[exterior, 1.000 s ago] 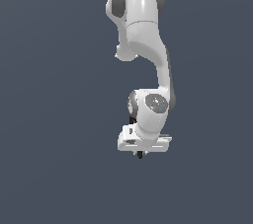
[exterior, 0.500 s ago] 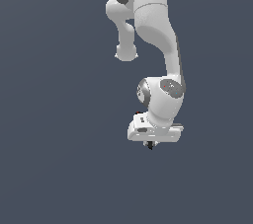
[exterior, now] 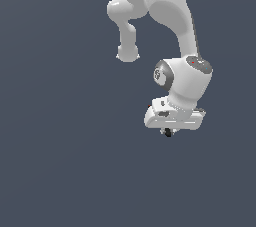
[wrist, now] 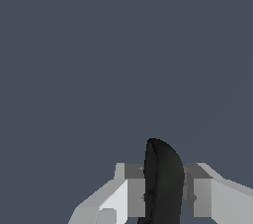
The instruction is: Pick up the object and move it to a goal position.
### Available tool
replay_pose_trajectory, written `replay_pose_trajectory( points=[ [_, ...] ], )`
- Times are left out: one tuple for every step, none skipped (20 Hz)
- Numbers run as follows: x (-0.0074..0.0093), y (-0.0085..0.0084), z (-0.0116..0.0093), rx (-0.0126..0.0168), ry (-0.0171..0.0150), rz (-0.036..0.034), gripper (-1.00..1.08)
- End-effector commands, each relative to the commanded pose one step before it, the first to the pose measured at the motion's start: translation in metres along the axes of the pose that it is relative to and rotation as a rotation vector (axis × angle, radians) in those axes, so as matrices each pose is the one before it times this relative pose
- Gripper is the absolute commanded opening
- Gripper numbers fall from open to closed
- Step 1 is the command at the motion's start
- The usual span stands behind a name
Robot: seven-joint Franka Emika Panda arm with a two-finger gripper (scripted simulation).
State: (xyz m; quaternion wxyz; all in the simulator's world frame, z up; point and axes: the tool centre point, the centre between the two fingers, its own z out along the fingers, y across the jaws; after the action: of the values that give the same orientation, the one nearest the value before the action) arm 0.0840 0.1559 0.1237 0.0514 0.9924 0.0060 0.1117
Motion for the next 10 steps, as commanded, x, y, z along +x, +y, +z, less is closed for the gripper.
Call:
replay_pose_trajectory(
  points=[
    [-0.00245,-0.00898,-0.01428,0.00000,0.00240,0.00134,-1.00],
    [-0.00093,-0.00283,-0.00380,0.00000,0.00000,0.00000,-1.00],
    [-0.00077,-0.00240,-0.00322,0.00000,0.00000,0.00000,-1.00],
    [-0.00059,-0.00196,-0.00263,0.00000,0.00000,0.00000,-1.00],
    [-0.00045,-0.00166,-0.00211,-0.00041,0.00019,-0.00019,-1.00],
    [-0.00023,-0.00108,-0.00143,0.00000,0.00000,0.00000,-1.00],
    [-0.00004,-0.00064,-0.00083,0.00000,0.00000,0.00000,-1.00],
    [0.00015,-0.00020,-0.00022,0.00000,0.00000,0.00000,-1.00],
    [0.00034,0.00025,0.00040,0.00000,0.00000,0.00000,-1.00],
    [0.00048,0.00064,0.00092,0.00000,0.00000,0.00000,-1.00]
  ],
)
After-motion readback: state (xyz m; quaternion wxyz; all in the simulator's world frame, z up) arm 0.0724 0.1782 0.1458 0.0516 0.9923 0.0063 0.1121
